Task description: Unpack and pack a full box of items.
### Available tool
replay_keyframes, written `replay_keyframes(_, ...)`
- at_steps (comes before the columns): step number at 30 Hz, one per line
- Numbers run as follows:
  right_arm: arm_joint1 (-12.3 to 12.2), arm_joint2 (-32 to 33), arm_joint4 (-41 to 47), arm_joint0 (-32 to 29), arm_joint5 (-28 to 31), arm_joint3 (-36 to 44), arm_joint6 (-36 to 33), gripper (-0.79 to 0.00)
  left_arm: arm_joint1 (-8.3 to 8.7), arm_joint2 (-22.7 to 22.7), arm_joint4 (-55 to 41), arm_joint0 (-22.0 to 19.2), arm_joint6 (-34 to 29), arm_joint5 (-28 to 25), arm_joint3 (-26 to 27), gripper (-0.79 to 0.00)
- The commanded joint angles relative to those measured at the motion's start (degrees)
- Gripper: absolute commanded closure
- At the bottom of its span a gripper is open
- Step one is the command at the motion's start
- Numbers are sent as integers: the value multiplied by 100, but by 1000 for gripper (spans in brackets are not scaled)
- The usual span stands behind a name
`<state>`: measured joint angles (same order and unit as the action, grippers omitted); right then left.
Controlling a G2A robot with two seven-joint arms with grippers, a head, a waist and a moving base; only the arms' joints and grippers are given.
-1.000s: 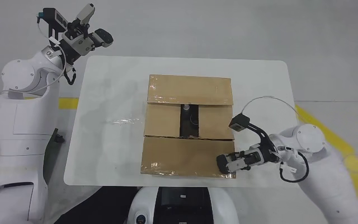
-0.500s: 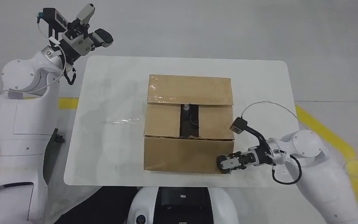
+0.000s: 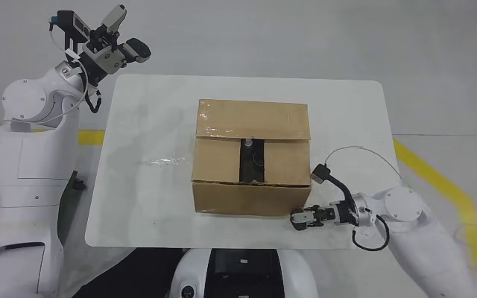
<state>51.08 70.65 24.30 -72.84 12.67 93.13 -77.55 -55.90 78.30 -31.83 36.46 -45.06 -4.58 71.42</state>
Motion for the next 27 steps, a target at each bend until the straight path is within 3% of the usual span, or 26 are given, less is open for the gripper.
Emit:
replay_keyframes(1, 16, -63, 2, 70, 70, -122, 19, -785, 0, 0, 0, 0, 0, 0, 0, -785)
replay_keyframes(5, 42, -65, 563, 168, 28, -202, -98, -785, 0, 0, 0, 0, 0, 0, 0, -785)
replay_keyframes(15, -102, 951, 1655, -145, -181, 121, -545, -785, 0, 0, 0, 0, 0, 0, 0, -785)
replay_keyframes(21, -147, 1543, 2152, -276, -264, 346, -350, -785, 0, 0, 0, 0, 0, 0, 0, -785)
replay_keyframes(27, -187, 2097, 1988, -365, -153, 365, 118, -785, 0, 0, 0, 0, 0, 0, 0, -785)
